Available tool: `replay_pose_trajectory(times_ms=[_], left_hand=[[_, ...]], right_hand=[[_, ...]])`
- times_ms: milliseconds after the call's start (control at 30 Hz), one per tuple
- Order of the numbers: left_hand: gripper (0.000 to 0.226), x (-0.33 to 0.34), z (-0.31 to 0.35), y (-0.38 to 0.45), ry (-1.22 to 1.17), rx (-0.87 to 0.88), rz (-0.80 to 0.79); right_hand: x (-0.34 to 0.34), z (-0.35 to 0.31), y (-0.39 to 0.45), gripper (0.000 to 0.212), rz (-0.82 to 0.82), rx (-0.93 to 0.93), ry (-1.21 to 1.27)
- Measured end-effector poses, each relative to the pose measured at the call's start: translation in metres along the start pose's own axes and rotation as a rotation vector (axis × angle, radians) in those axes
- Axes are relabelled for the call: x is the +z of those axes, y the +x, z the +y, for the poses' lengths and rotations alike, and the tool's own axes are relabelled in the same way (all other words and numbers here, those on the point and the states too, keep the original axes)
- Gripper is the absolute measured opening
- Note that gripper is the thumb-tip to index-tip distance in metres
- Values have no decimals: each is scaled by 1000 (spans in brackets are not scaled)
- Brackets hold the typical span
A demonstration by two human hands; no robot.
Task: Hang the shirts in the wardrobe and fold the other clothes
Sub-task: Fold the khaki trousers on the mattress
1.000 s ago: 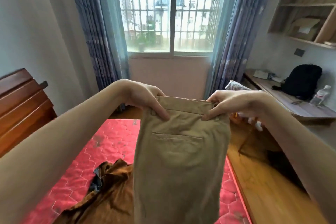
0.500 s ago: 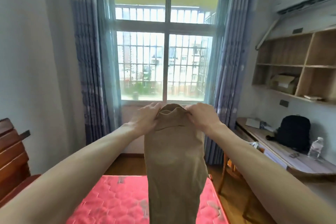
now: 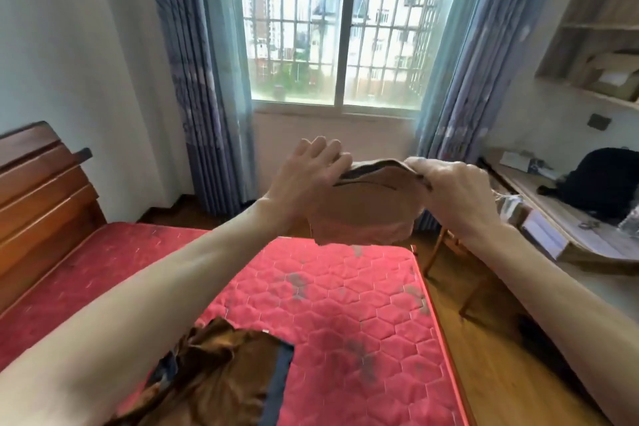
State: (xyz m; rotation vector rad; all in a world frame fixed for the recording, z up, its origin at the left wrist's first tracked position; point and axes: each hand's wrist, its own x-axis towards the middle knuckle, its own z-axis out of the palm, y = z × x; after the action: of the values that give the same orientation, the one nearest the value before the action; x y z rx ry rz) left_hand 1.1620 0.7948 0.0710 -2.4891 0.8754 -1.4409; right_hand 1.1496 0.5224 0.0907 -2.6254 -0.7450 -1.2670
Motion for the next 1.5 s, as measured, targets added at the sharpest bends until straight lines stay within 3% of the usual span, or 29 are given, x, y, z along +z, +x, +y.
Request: replay_pose_trajectory(times_ms=[133, 233, 333, 433, 500, 600, 867, 1033, 1233, 1333, 1400, 1500], left_hand=[[28, 22, 54, -107, -151, -72, -260], [47, 38, 107, -193, -286, -130, -555], [58, 53, 158, -274, -346, -191, -824], [55, 54, 204, -338, -415, -255, -1025], [45, 45, 234, -371, -487, -300, -1137], [36, 25, 267, -411, -551, -252, -1274], [25, 7, 328, -506, -744, -294, -1427], [37, 4, 373, -571, -845, -375, -1489], [30, 5, 425, -648, -982, -296, -1560], [43, 7, 445, -681, -1011, -172, -1612], [45, 12, 455, -696, -1033, -177, -1572], [37, 28, 471, -714, -1003, -242, -1391]], right_hand=[[54, -23, -107, 21, -302, -81, 13], [103, -49, -199, 22, -580, -8, 52], [134, -83, -280, 13, -750, 58, 119], [151, -117, -353, 13, -939, 91, 119], [151, -136, -395, 26, -1038, 74, 106], [142, -160, -447, 13, -1168, 46, 132], [145, -202, -575, 39, -1284, 77, 227], [153, -220, -647, 43, -1294, 51, 260], [165, -242, -731, 27, -1265, -121, 403], [172, -254, -772, 42, -1251, -115, 499], [183, -261, -792, 43, -1178, -65, 528], [207, -269, -803, 31, -1087, 44, 543]])
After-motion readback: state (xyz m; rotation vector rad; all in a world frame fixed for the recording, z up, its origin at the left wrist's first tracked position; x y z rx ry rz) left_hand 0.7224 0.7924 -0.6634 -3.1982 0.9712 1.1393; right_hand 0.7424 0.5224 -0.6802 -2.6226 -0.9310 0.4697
